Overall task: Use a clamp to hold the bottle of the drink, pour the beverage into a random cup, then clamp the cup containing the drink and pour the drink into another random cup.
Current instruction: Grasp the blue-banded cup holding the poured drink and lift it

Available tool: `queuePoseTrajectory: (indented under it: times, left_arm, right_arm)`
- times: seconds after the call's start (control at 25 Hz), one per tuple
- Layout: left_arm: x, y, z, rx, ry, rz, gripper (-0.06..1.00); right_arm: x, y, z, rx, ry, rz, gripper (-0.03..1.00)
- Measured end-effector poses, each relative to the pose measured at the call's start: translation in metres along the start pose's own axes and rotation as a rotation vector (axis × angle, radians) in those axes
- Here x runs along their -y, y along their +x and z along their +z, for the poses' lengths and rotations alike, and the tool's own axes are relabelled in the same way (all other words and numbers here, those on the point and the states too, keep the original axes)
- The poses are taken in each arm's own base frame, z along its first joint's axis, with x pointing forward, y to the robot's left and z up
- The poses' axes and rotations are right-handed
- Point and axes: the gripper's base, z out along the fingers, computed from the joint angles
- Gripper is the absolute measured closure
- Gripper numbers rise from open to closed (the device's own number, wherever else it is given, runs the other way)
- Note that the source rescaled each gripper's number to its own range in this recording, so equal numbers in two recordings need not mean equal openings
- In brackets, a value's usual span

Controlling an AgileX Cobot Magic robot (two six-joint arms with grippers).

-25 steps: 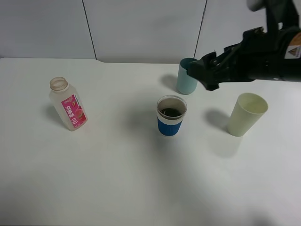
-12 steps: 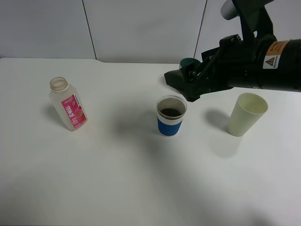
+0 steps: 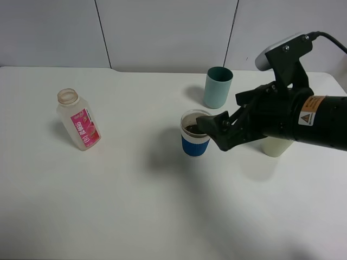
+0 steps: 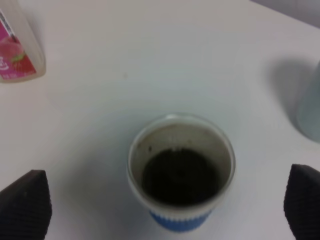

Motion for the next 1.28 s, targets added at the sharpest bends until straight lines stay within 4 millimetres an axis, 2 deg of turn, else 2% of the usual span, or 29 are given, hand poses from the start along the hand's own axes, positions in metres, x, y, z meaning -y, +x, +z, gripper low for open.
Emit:
queuePoseTrajectory:
  times: [0.36, 0.52, 0.76, 0.88, 1.04, 1.28]
  left_arm:
    - [0.0, 0.0, 0.0, 0.0, 0.0, 0.0, -0.06]
    - [0.0, 0.0, 0.0, 0.0, 0.0, 0.0, -0.06]
    - [0.0, 0.0, 0.0, 0.0, 0.0, 0.0, -0.06]
    - [0.0, 0.0, 0.0, 0.0, 0.0, 0.0, -0.06]
    - [0.0, 0.0, 0.0, 0.0, 0.0, 0.0, -0.06]
    - [0.0, 0.0, 0.0, 0.0, 0.0, 0.0, -0.06]
  right_arm:
    - [0.003, 0.051, -0.009, -0.081, 0.045, 0.091, 0.14]
    - [0.005, 0.059, -0.012, -0.076, 0.067, 0.065, 0.14]
    - [0.006, 0.059, -0.012, -0.054, 0.078, 0.05, 0.14]
    - [0.006, 0.065, -0.007, -0.094, 0.08, 0.044, 0.12]
    - [0.007, 0.081, 0.009, -0.178, 0.091, 0.034, 0.0]
    - [0.011, 0.096, 0.032, -0.159, 0.138, 0.01, -0.03]
